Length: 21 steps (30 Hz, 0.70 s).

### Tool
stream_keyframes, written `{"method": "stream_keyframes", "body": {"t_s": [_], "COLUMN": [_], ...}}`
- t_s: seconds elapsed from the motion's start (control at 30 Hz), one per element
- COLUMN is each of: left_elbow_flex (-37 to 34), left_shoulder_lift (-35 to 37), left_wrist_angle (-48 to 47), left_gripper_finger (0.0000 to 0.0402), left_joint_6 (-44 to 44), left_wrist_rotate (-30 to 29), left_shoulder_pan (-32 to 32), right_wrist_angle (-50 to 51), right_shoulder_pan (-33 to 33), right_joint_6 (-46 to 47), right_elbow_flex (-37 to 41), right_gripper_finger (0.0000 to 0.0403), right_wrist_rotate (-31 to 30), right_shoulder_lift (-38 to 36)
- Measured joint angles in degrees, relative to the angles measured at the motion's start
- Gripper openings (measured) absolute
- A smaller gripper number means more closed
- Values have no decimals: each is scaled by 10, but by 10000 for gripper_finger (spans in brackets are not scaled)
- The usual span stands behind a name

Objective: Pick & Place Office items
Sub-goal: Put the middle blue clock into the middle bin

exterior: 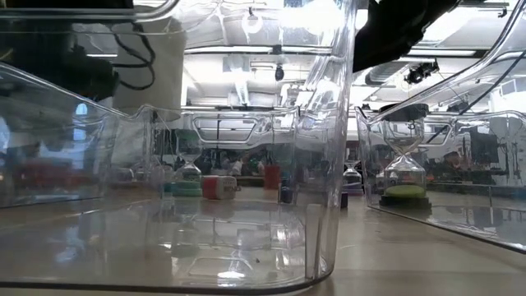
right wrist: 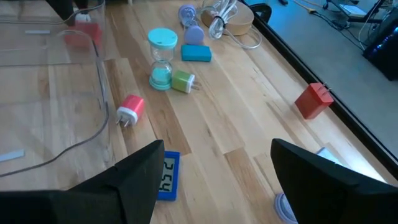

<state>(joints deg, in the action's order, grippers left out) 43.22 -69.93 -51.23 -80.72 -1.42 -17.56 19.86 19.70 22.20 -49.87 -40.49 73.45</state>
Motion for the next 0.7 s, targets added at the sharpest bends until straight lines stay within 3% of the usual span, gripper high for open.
{"method": "stream_keyframes", "body": {"t_s": [0.43, 0.7], "left_elbow_flex": [1, 2], "left_shoulder_lift": [7, 76], "left_wrist_angle": [7, 6], "left_gripper_finger": [241, 242], "left_joint_6": [42, 29], "left_wrist_rotate": [-15, -45], "left_shoulder_pan": [3, -12], "right_wrist_angle": [-30, -40], "right_shoulder_pan": [0, -32], "right_joint_6": [-54, -103], "right_elbow_flex": [0, -24], "right_gripper_finger": [284, 284], "right_wrist_rotate": [5, 96], "right_shoulder_lift": [0, 0]}}
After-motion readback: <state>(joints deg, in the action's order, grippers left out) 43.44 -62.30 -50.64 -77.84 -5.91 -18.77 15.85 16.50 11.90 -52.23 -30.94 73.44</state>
